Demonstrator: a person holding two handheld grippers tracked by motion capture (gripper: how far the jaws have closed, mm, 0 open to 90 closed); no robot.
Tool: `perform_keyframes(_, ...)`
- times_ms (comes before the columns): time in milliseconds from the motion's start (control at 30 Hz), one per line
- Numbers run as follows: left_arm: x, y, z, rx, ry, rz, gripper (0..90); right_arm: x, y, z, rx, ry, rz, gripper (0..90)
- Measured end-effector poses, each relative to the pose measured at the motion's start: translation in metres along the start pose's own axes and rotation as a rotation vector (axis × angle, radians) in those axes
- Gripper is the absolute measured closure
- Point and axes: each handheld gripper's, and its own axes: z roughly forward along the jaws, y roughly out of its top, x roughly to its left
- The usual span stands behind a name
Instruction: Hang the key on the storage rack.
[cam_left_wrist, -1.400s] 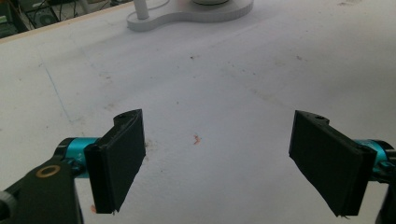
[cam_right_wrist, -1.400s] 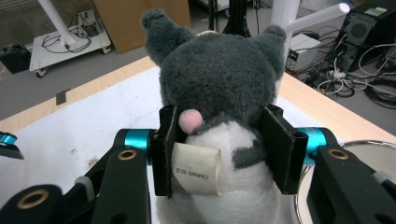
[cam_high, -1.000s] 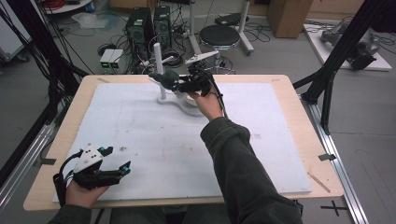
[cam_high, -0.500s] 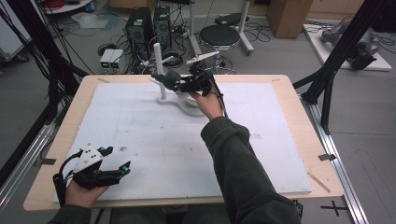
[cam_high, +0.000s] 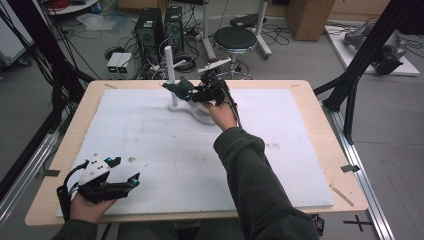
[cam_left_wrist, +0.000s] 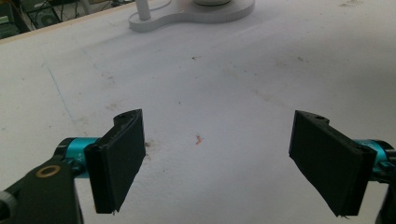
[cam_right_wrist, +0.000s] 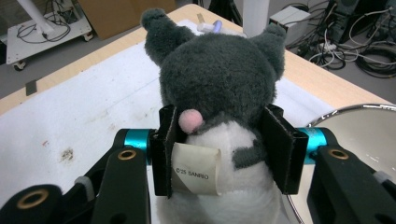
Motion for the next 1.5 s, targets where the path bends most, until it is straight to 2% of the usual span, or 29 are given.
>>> perform_keyframes(67, 0.000, 0.000, 0.000, -0.001, 0.000, 0.001, 18.9, 0.000, -0.001, 0.001, 0.007, 0.000, 0.011, 51.5)
perform_keyframes(900, 0.000, 0.000, 0.000, -0.001, -0.001, -0.001, 18.9, 0.002, -0.007, 0.011, 0.072, -0.021, 0.009, 48.8)
perform_keyframes(1067, 0.000, 0.000, 0.000, -0.001, 0.000, -0.005, 18.9, 0.002, -0.008, 0.014, 0.073, -0.022, 0.004, 44.4)
perform_keyframes(1167, 0.000, 0.000, 0.000, -0.001, -0.001, -0.001, 18.9, 0.001, -0.008, 0.013, 0.054, -0.025, 0.025, 38.5)
perform_keyframes(1500, 0.000, 0.000, 0.000, -0.002, 0.001, -0.001, 18.9, 0.000, -0.007, 0.002, 0.038, -0.004, 0.018, 36.5)
